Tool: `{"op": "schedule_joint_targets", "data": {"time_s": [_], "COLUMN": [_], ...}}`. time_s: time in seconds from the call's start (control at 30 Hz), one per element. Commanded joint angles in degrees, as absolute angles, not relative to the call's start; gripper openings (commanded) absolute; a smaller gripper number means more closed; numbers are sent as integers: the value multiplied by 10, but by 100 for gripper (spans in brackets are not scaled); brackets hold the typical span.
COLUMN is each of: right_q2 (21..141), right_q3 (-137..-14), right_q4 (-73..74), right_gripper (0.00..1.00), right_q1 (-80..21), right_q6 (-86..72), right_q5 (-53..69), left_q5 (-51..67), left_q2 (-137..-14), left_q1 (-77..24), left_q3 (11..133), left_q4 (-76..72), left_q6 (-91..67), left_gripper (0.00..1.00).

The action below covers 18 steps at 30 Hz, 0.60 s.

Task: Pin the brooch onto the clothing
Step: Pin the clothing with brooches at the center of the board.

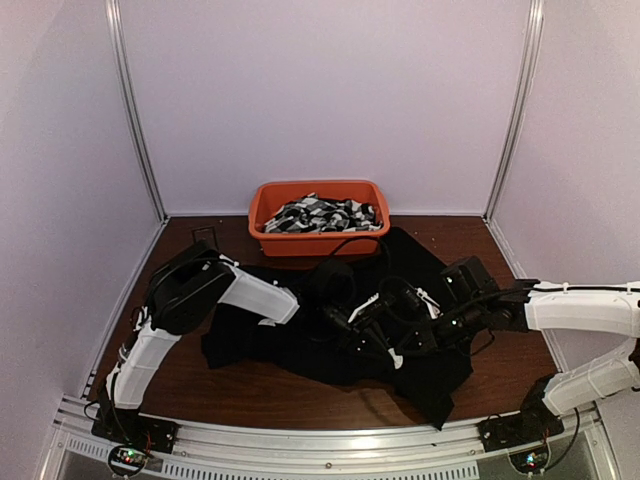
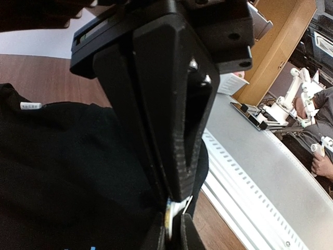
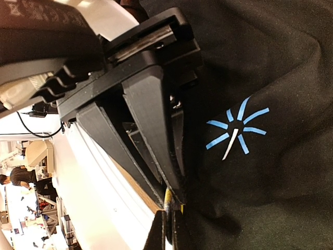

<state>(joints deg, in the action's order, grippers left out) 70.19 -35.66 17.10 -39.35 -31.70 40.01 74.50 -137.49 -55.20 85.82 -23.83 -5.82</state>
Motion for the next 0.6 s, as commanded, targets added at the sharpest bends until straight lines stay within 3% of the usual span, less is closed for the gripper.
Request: {"op": "schedule_joint_targets", "data": {"time_s": [0.0, 0.13, 0.57], "right_q2": [698, 696, 691], "right_q3": [-362, -363, -361], "right_q4": [161, 164, 170], "right_gripper": [0, 0, 0], "right_q1": [-389, -389, -389], "right_q6": [-331, -333, -336], "right_q5": [376, 370, 361], "left_q5": [723, 693, 644], "left_q2": [-1385, -1384, -1388], "left_q1": [-564, -570, -570], "left_q3": [885, 913, 919], "left_q4": [-188, -101, -112], "left_q6": [4, 64, 31], "left_gripper": [0, 0, 0]}}
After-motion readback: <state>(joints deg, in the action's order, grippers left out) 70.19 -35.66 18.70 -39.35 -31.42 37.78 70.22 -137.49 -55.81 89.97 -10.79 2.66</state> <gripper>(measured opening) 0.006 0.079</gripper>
